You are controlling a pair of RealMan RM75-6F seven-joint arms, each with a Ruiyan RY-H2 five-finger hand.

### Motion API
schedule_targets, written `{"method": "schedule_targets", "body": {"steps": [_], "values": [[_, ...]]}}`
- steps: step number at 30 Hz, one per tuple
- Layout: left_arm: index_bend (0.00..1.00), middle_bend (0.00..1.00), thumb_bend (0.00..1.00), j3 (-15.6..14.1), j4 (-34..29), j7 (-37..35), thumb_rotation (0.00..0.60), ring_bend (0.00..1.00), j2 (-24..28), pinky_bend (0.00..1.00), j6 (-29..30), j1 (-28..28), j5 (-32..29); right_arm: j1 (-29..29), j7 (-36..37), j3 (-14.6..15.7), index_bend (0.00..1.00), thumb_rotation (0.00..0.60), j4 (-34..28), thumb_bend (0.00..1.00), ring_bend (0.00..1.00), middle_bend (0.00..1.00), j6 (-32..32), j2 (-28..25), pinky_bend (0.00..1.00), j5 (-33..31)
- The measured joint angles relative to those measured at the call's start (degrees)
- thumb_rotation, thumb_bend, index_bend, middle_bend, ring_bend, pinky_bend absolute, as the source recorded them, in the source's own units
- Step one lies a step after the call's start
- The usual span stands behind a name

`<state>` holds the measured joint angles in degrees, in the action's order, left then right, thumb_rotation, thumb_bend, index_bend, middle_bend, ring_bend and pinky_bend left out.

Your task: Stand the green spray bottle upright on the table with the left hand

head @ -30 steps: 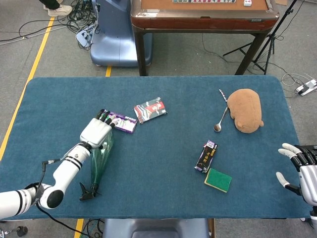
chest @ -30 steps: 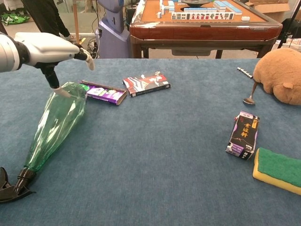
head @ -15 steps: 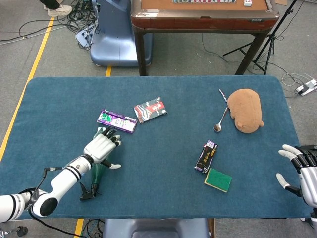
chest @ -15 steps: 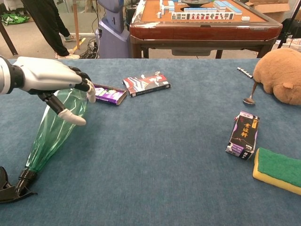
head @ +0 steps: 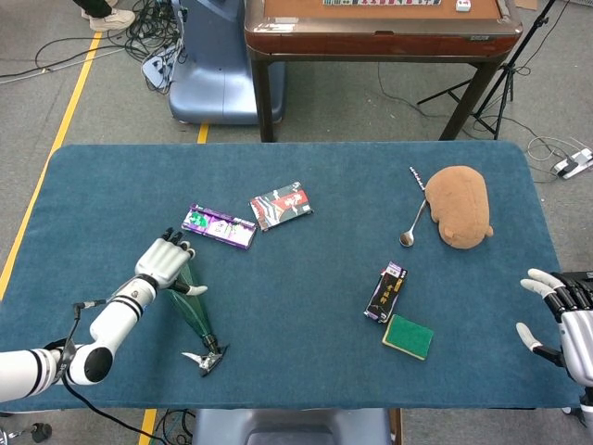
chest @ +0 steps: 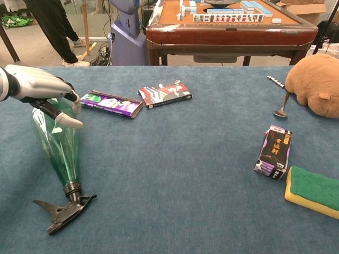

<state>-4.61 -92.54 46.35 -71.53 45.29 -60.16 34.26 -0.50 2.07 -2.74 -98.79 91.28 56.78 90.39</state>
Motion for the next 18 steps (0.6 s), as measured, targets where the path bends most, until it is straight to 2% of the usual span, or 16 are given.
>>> {"method": "schedule_targets", "body": {"steps": [5,8,9,13,15,17,18], "values": [[0.25,0.19,0.11,-0.9,1.0,0.5,0.08,0.0,0.2,0.0,0.9,-0.5,-4.7,-0.1,-0.1,0.0,0.29,0.6,-0.1,0.25,0.15,0.23,0.3,-0.1,0.18,0.2],[0.25,0.19,0.11,-0.6,0.6,-1.1,0.084,0.0,0.7,0.0,1.5,0.2,-3.6,-0.1,-0.2,0.0,0.29,0.6,-0.2,0.25,0.15,0.23,0.2,-0.1,0.18,0.2],[0.24,0.19,0.11,-0.5,0.3,-1.8,0.107,0.0,0.8,0.0,1.8,0.5,-2.3,0.0,-0.3,0.0,0.29,0.6,-0.3,0.25,0.15,0.23,0.2,-0.1,0.18,0.2],[0.23,0.19,0.11,-0.1,-0.9,-6.6,0.273,0.0,1.7,0.0,3.4,2.9,7.7,0.1,-0.7,0.0,0.29,0.6,-0.6,0.25,0.15,0.23,0.0,-0.2,0.18,0.3],[0.22,0.19,0.11,-0.1,-1.4,-9.1,0.442,0.0,2.1,0.0,4.3,4.0,13.3,0.2,-0.8,0.0,0.29,0.6,-0.7,0.25,0.15,0.23,-0.1,-0.2,0.18,0.3],[0.22,0.19,0.11,-0.1,-2.0,-12.0,0.566,0.0,2.5,0.0,5.3,5.4,20.0,0.1,-0.9,-0.1,0.29,0.6,-0.8,0.25,0.15,0.23,-0.1,-0.2,0.18,0.3],[0.22,0.19,0.11,-0.2,-2.2,-13.1,0.589,0.0,2.7,0.0,5.7,5.9,23.0,0.1,-0.9,0.0,0.29,0.6,-0.8,0.25,0.15,0.23,-0.1,-0.2,0.18,0.2]]}}
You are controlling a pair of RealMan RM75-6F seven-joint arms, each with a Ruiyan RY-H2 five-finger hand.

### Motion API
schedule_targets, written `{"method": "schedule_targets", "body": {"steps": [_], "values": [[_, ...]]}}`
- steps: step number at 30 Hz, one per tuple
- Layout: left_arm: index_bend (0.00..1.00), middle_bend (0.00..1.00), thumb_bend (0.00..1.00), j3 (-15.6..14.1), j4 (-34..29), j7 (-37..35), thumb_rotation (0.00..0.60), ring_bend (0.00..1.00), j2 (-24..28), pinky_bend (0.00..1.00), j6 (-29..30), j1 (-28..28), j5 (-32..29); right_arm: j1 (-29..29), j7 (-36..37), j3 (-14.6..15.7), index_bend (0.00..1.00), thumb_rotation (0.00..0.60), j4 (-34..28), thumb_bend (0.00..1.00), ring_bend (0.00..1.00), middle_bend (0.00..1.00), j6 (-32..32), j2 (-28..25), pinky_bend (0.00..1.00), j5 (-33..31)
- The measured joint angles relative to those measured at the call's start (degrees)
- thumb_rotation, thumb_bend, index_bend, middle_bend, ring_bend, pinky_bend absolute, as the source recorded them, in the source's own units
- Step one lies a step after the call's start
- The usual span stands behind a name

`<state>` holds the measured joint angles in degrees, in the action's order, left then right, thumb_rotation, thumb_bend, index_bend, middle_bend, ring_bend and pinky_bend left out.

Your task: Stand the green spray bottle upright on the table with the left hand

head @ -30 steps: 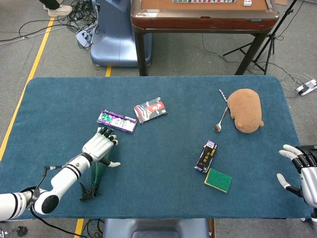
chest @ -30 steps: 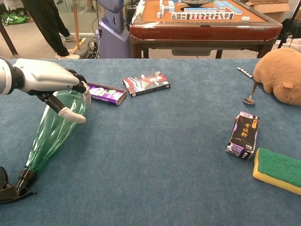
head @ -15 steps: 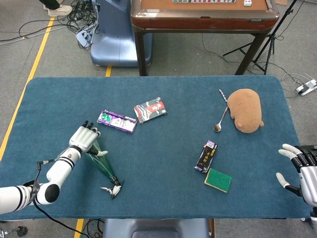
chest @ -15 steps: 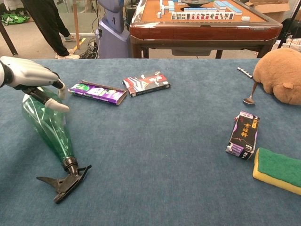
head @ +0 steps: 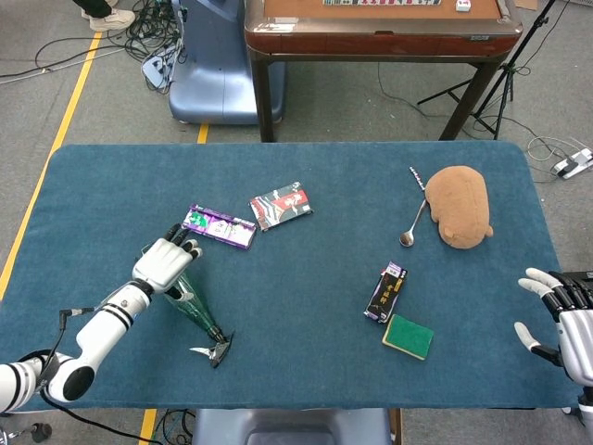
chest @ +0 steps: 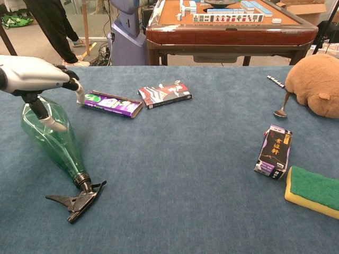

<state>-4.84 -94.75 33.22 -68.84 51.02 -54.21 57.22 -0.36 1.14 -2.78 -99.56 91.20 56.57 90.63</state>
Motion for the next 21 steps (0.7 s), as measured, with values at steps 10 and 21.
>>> {"method": "schedule_targets", "body": {"steps": [10,21], "values": [[0.21,0.19,0.11,-3.1,-1.0,-8.7,0.6,0.0,0.2,0.0,4.5,5.5,26.5,-0.1,0.1,0.1,0.29,0.6,0.1,0.25,0.15,0.23,0.0,0.0,0.18,-0.1],[0.22,0.19,0.11,-4.5,6.0,-4.1,0.6,0.0,-4.3,0.0,5.9,9.2,31.4,-0.2,0.7,0.1,0.29,0.6,0.6,0.25,0.15,0.23,0.0,0.0,0.18,-0.3]]}}
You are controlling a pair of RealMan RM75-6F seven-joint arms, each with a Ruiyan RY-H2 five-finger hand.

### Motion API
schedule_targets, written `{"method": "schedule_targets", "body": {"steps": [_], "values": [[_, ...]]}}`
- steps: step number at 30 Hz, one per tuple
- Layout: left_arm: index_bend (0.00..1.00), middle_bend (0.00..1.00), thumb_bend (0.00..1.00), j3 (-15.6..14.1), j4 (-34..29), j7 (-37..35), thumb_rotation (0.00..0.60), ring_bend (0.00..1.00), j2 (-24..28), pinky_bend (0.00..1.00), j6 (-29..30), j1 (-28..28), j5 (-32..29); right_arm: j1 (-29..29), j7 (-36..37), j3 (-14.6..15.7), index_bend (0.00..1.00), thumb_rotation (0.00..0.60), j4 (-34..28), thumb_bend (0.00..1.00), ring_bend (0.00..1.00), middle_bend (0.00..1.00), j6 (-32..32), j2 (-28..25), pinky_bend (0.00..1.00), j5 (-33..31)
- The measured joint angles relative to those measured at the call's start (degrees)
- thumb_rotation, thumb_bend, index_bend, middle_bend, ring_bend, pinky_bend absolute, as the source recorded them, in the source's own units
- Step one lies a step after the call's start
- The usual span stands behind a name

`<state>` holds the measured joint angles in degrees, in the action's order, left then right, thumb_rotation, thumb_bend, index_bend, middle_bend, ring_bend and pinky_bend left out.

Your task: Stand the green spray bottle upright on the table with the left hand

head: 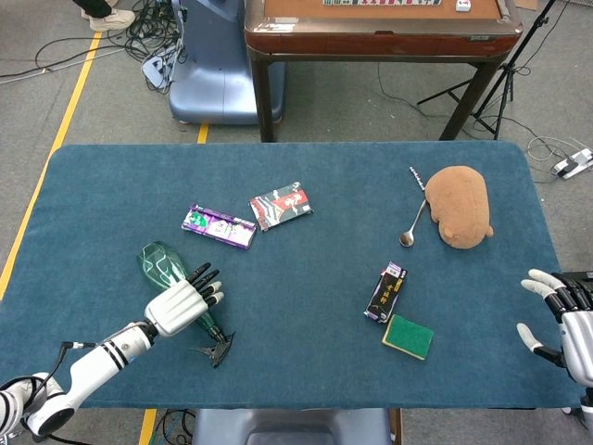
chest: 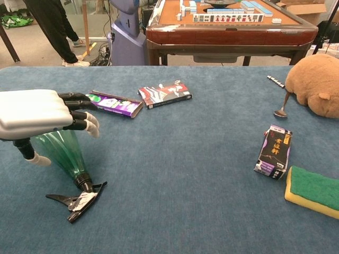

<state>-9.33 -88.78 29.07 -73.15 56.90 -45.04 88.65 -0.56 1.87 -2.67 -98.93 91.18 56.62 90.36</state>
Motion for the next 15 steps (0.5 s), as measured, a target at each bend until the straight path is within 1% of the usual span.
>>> {"method": "schedule_targets", "body": {"steps": [4,11,15], "values": [[0.24,0.19,0.11,-0.2,4.1,0.5,0.6,0.0,-2.0,0.0,0.4,0.8,2.5,0.1,0.0,0.0,0.29,0.6,0.0,0.25,0.15,0.23,0.0,0.0,0.18,0.0],[0.27,0.2,0.11,-0.4,8.6,0.3,0.6,0.0,-4.6,0.0,0.7,2.1,5.2,0.0,-0.3,0.0,0.29,0.6,-0.2,0.25,0.15,0.23,-0.1,0.0,0.18,-0.2],[0.3,0.23,0.11,-0.5,10.9,-0.1,0.6,0.0,-5.8,0.0,1.0,2.4,7.2,0.1,-0.6,0.0,0.29,0.6,-0.4,0.25,0.15,0.23,-0.3,0.0,0.18,-0.1]]}}
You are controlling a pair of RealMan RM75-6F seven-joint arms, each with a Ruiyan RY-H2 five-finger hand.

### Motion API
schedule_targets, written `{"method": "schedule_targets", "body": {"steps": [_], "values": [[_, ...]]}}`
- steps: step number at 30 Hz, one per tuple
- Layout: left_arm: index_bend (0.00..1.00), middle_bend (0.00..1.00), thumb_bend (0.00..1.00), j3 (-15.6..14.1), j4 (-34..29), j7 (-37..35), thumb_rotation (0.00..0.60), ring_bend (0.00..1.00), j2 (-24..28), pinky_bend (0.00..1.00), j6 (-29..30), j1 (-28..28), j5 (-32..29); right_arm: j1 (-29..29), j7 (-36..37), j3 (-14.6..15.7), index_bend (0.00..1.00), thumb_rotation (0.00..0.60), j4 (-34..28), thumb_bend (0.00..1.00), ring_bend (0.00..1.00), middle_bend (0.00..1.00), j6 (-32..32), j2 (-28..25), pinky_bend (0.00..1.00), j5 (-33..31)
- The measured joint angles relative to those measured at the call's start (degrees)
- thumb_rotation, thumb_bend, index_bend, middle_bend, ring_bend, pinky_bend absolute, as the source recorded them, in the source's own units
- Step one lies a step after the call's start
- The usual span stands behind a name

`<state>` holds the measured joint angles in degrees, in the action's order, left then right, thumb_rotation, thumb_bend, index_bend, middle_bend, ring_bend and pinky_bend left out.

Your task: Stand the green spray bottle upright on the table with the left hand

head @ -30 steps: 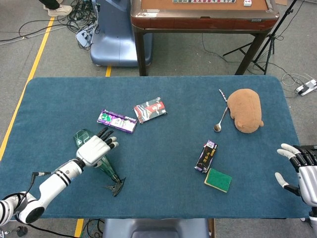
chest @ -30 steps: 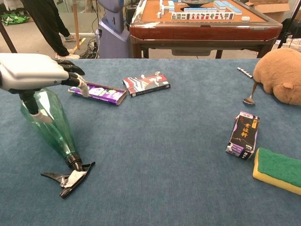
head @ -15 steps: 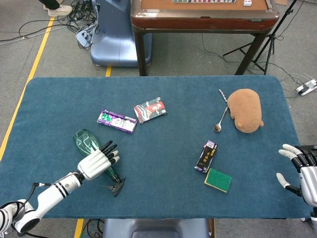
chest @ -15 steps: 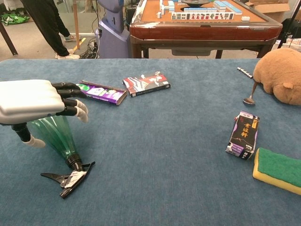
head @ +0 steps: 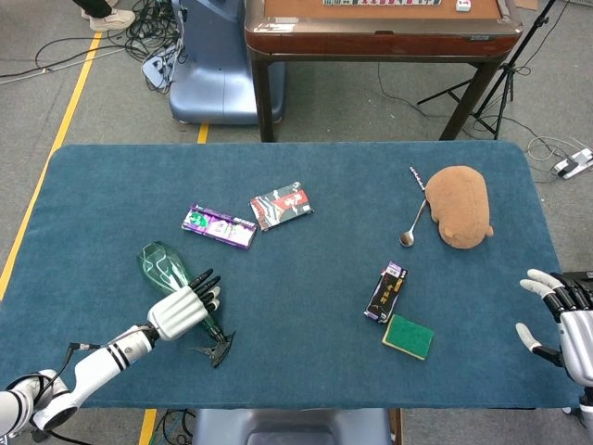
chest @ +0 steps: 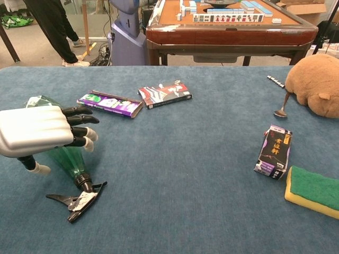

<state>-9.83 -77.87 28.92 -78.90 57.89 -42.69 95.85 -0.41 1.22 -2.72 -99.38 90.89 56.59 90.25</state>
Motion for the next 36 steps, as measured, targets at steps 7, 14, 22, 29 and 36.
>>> {"method": "schedule_targets", "body": {"steps": [7,14,22,29,36], "values": [[0.38,0.3,0.15,-0.3,5.3,-2.3,0.6,0.03,-2.1,0.0,0.0,-0.1,2.8,0.0,-0.5,0.0,0.29,0.6,-0.5,0.25,0.15,0.23,0.0,-0.2,0.18,-0.1],[0.51,0.48,0.22,0.1,8.8,-6.9,0.6,0.18,-3.4,0.0,1.8,0.2,4.5,0.0,-0.9,-0.1,0.29,0.6,-0.8,0.25,0.15,0.23,0.0,-0.3,0.18,-0.1],[0.53,0.5,0.22,2.9,4.7,-18.0,0.6,0.19,-1.3,0.0,5.2,0.7,2.6,0.2,-0.7,-0.1,0.29,0.6,-0.7,0.25,0.15,0.23,-0.3,-0.2,0.18,-0.2],[0.52,0.5,0.22,8.9,-4.5,-31.1,0.6,0.19,3.1,0.0,6.4,0.4,-3.9,0.2,-0.3,-0.1,0.29,0.6,-0.4,0.25,0.15,0.23,-0.3,-0.1,0.18,-0.2],[0.5,0.5,0.22,14.6,-7.9,-46.7,0.6,0.19,4.4,0.0,5.2,0.5,-12.1,0.0,-0.4,-0.1,0.29,0.6,-0.2,0.25,0.15,0.23,0.0,-0.2,0.18,-0.4]]}}
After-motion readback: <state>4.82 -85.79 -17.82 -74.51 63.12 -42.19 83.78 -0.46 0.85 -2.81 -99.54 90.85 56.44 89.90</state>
